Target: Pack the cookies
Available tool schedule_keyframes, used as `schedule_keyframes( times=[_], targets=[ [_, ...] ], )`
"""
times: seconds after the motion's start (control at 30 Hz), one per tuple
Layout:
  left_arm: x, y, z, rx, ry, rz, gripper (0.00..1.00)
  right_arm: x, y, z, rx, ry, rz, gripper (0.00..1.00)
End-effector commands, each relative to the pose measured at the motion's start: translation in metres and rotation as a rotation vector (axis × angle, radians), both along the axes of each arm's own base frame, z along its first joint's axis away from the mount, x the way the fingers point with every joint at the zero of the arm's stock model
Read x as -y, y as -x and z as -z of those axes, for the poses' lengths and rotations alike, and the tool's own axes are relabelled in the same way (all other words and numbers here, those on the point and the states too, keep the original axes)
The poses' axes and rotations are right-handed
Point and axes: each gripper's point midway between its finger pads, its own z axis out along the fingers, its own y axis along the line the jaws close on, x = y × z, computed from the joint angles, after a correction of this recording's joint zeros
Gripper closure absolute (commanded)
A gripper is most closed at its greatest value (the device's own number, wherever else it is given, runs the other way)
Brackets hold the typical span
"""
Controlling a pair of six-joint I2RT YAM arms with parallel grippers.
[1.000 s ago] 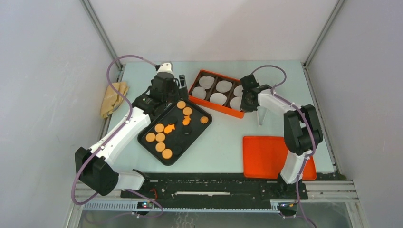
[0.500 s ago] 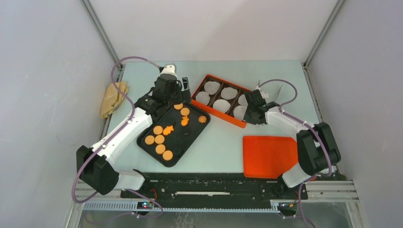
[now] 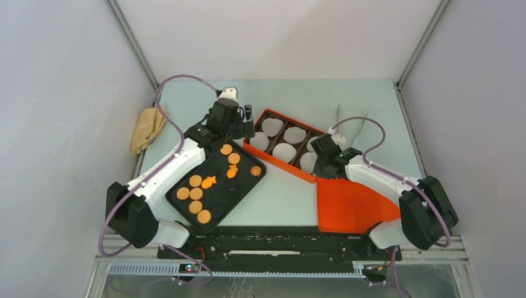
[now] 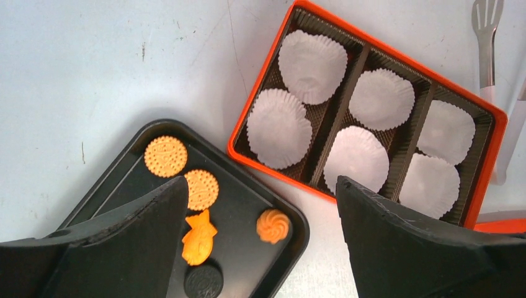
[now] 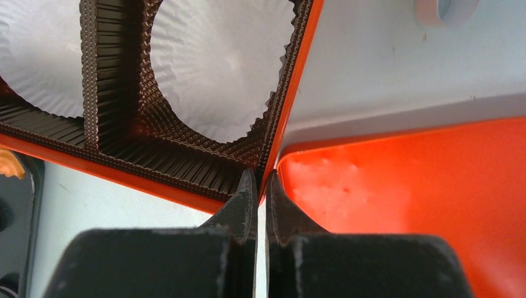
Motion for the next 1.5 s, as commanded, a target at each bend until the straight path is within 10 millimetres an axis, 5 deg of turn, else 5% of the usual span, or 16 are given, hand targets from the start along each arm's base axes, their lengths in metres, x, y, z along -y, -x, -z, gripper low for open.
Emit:
schedule_keyframes(
  times=[0.0,0.2,0.33,0.47,0.53,0.7,0.97,1.17,1.47],
  targets=[
    [0.003,0.0,-0.013,0.039,0.022,0.006,0.07,0.031,0.095,0.04,-0.341,0.148,-0.104,1.0],
    [0.004,0.001,-0.005,0.021,0.016,0.006,0.08,0.03,0.076,0.032,-0.292,0.142,-0.069,0.5],
    [-0.023,0.007,0.004,-0.004,-0.051,-0.132,0.09,0.027,0.057,0.016,-0.233,0.154,-0.065,0.42],
    [-0.043,0.021,0.038,-0.091,-0.106,-0.229,0.45,0.025,0.031,-0.011,-0.128,0.165,-0.062,0.33],
    [-0.042,0.026,0.062,-0.15,-0.121,-0.231,0.6,0.024,0.02,-0.022,-0.091,0.162,-0.072,0.33],
    [-0.049,0.023,0.11,-0.259,-0.214,-0.297,0.78,0.02,0.003,-0.039,-0.028,0.131,-0.088,0.33],
    [-0.043,0.016,0.167,-0.386,-0.29,-0.324,0.92,0.028,-0.011,-0.084,0.1,0.074,-0.084,0.34],
    [-0.043,0.0,0.187,-0.419,-0.255,-0.346,0.92,0.031,-0.008,-0.103,0.154,0.036,-0.092,0.34],
    [-0.064,-0.075,0.188,-0.444,-0.14,-0.437,0.93,0.033,-0.009,-0.097,0.133,0.043,-0.108,0.33]
  ],
)
